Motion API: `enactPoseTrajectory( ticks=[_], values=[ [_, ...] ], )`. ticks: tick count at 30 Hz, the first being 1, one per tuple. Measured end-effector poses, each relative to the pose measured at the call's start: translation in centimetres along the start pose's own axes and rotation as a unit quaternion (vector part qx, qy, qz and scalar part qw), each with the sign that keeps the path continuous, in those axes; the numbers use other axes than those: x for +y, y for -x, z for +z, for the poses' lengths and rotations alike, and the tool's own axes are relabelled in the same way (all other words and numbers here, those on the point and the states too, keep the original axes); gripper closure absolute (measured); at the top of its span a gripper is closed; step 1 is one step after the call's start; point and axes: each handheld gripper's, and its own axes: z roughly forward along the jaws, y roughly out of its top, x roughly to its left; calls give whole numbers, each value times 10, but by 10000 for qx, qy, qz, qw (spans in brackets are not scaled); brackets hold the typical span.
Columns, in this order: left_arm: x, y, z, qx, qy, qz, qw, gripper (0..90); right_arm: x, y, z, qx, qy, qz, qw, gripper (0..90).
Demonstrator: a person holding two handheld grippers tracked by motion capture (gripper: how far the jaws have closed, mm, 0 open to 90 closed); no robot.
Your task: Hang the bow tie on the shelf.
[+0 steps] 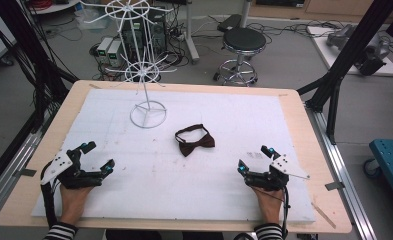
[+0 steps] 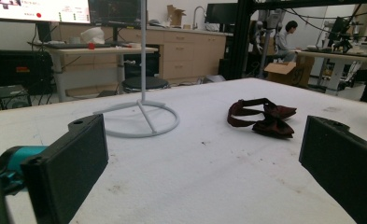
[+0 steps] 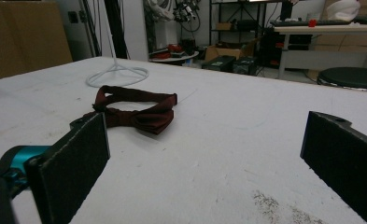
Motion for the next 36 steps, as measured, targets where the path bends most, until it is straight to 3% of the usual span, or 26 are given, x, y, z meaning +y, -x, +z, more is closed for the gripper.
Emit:
enactPoseTrajectory(
  ticks=[12, 23, 32, 36],
  values=[
    [0, 0, 0, 1, 0, 4, 10000, 17, 0, 0, 0, 19, 11, -42, 10000, 6],
    [0, 0, 0, 2, -1, -5, 10000, 17, 3, 3, 0, 219, -10, 52, 9997, 6],
    [0, -1, 0, 15, 5, -59, 10000, 17, 23, 5, 2, 506, -135, -13, 9986, 7],
    [0, -2, 0, 21, -11, -73, 10000, 17, 43, 6, 10, 722, -329, -259, 9965, 7]
  ],
)
